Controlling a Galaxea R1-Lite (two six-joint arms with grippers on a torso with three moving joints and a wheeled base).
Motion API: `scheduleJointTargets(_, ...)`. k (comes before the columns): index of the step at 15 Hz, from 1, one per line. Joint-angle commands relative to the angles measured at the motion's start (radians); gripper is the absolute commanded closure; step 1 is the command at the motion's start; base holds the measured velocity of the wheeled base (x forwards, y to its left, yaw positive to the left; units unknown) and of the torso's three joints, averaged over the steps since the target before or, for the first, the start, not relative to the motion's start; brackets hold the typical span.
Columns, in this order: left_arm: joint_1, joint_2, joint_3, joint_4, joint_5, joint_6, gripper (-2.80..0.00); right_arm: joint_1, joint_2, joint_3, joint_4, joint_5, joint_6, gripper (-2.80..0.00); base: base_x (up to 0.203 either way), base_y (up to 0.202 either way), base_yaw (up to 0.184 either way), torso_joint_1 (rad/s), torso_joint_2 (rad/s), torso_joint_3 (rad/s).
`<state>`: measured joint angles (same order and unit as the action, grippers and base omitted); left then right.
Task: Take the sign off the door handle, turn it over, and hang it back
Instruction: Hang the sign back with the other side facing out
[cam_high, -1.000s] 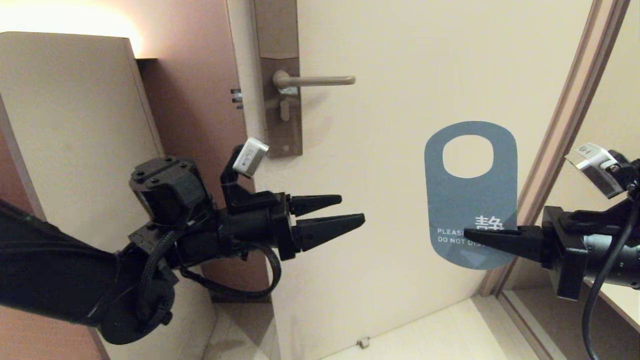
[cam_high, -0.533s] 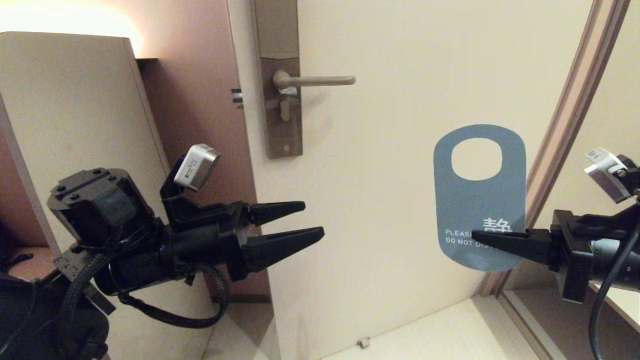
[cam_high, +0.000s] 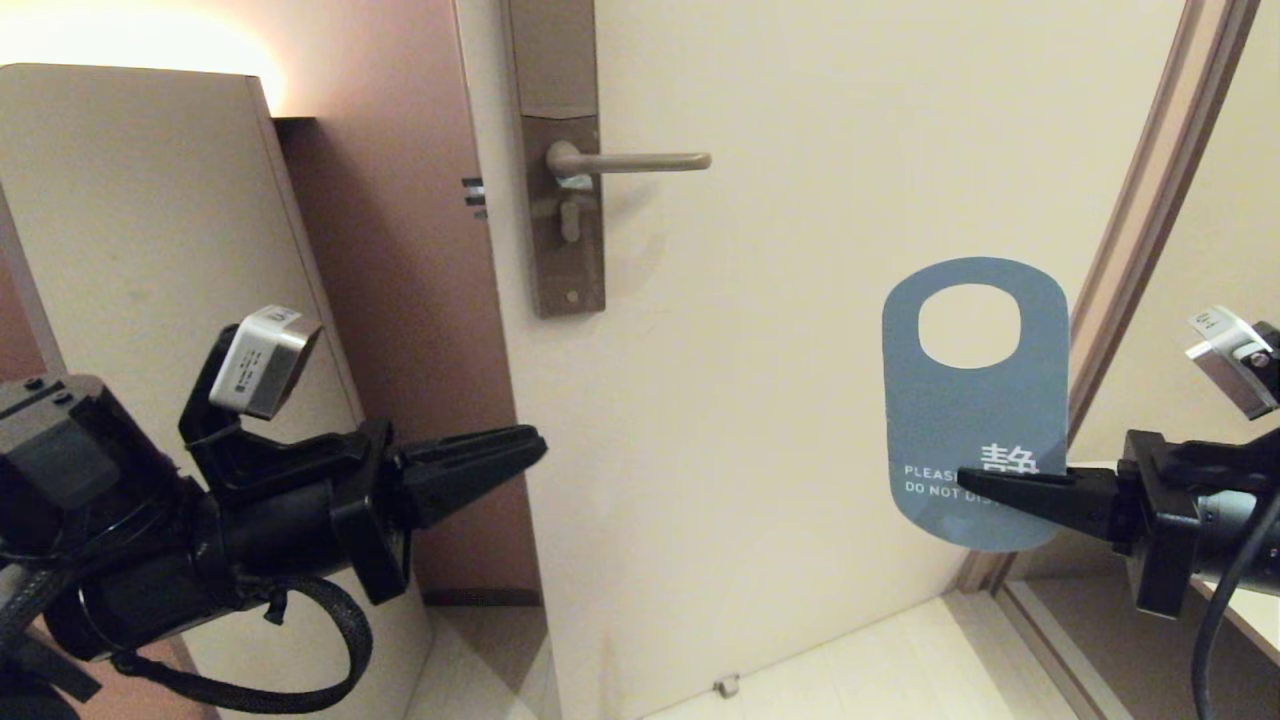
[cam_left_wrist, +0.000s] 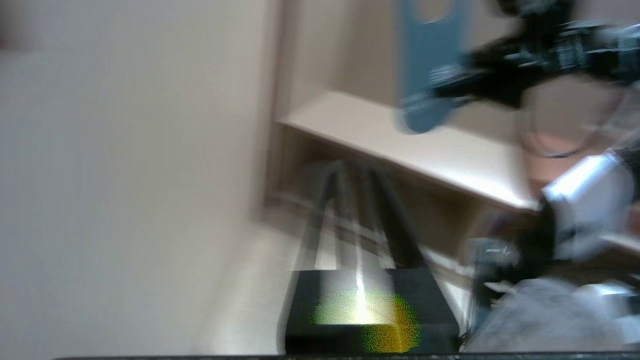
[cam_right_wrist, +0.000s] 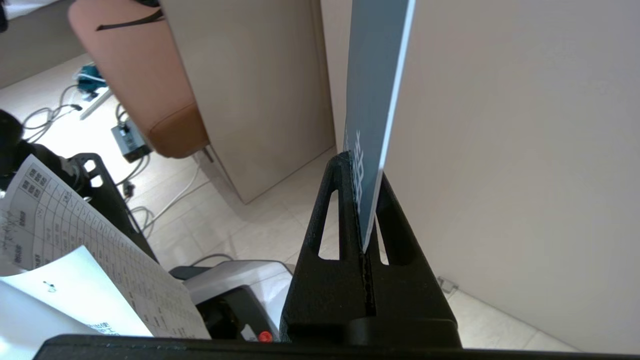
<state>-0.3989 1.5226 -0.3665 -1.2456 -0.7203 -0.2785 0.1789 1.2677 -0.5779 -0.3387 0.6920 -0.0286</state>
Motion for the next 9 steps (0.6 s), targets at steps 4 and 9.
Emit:
scheduleJointTargets(4, 0.123, -0.128, 0.055, 0.148, 0.270, 0.244, 0.00, 0.001, -0.027, 0.010, -0.002, -0.012, -0.002, 0.00, 0.000, 0.000, 0.000, 0.000, 0.00, 0.000)
scheduleJointTargets(9, 0.284, -0.323, 0.176, 0.233, 0.470, 0.306, 0.00, 0.001, -0.072, 0.027, -0.002, -0.013, -0.001, 0.00, 0.000, 0.000, 0.000, 0.000, 0.00, 0.000)
